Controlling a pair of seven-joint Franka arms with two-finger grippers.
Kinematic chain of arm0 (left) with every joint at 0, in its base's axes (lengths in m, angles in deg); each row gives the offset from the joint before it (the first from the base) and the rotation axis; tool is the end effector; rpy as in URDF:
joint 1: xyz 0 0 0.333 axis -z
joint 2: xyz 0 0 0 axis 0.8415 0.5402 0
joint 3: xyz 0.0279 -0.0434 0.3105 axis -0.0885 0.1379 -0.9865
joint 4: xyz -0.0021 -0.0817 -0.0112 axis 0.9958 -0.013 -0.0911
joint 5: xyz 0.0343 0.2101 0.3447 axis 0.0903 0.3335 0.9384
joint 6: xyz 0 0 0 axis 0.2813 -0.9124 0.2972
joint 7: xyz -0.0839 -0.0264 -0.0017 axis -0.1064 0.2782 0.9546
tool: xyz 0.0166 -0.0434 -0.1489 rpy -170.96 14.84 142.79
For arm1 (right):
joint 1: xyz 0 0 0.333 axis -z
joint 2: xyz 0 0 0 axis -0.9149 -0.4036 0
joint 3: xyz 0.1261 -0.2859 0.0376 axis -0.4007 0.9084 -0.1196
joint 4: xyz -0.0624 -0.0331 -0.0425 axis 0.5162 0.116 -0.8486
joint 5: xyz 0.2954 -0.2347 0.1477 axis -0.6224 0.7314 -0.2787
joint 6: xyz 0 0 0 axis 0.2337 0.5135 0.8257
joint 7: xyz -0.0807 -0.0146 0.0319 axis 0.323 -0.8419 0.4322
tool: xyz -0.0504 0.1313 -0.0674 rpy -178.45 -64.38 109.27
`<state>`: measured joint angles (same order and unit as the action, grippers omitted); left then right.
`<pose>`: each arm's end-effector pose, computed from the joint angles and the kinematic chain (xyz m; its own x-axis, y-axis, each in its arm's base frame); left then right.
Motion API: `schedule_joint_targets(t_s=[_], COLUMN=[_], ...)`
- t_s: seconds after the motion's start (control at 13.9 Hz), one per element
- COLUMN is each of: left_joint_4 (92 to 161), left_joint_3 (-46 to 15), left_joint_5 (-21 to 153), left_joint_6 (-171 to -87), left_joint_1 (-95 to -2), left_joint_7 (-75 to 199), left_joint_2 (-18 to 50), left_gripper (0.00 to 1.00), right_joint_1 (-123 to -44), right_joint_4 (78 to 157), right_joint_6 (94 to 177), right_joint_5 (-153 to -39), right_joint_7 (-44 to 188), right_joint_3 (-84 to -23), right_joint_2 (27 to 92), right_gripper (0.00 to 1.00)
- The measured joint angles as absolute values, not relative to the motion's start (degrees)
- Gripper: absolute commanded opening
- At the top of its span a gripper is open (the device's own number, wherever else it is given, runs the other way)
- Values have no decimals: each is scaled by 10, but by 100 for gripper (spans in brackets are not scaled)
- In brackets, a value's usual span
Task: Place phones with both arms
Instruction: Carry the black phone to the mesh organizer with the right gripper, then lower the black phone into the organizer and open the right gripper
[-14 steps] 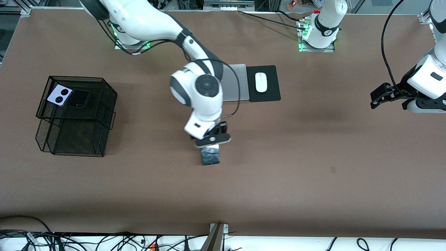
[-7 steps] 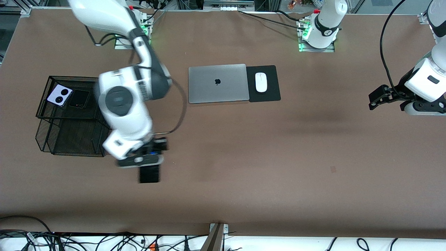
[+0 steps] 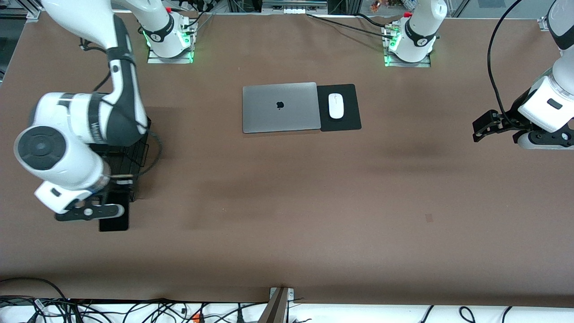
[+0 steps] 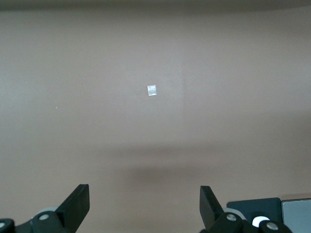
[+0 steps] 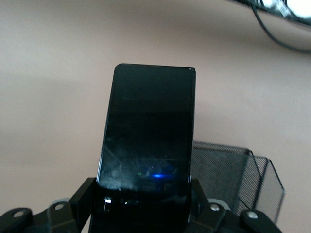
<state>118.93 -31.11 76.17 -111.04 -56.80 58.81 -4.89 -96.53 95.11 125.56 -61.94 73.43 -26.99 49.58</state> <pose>0.6062 -0.0292 0.5297 0.9983 -0.0053 0.0573 -0.0041 -0.9998 -0.0198 0.7147 0.0593 0.3769 0.9891 0.1435 -0.0333 0.1473 -0.9608 0.2350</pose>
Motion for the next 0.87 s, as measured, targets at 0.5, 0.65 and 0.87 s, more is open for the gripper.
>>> schedule_joint_targets(t_s=[0.5, 0.65, 0.87], left_joint_4=[1189, 1189, 1189], left_joint_3=[-311, -311, -311], left_joint_5=[758, 758, 758], left_joint_6=[-1106, -1104, -1104], left_joint_1=[-568, -568, -568], left_joint_7=[588, 588, 588], left_joint_2=[-49, -49, -49], left_gripper=[100, 100, 100], right_joint_1=[-962, -962, -965], right_joint_4=[1275, 1334, 1394], right_joint_6=[1565, 1624, 1692], right_joint_5=[-624, -629, -661], right_joint_7=[941, 946, 946], right_joint_3=[-195, -193, -193], right_joint_2=[622, 633, 637], right_gripper=[14, 12, 10])
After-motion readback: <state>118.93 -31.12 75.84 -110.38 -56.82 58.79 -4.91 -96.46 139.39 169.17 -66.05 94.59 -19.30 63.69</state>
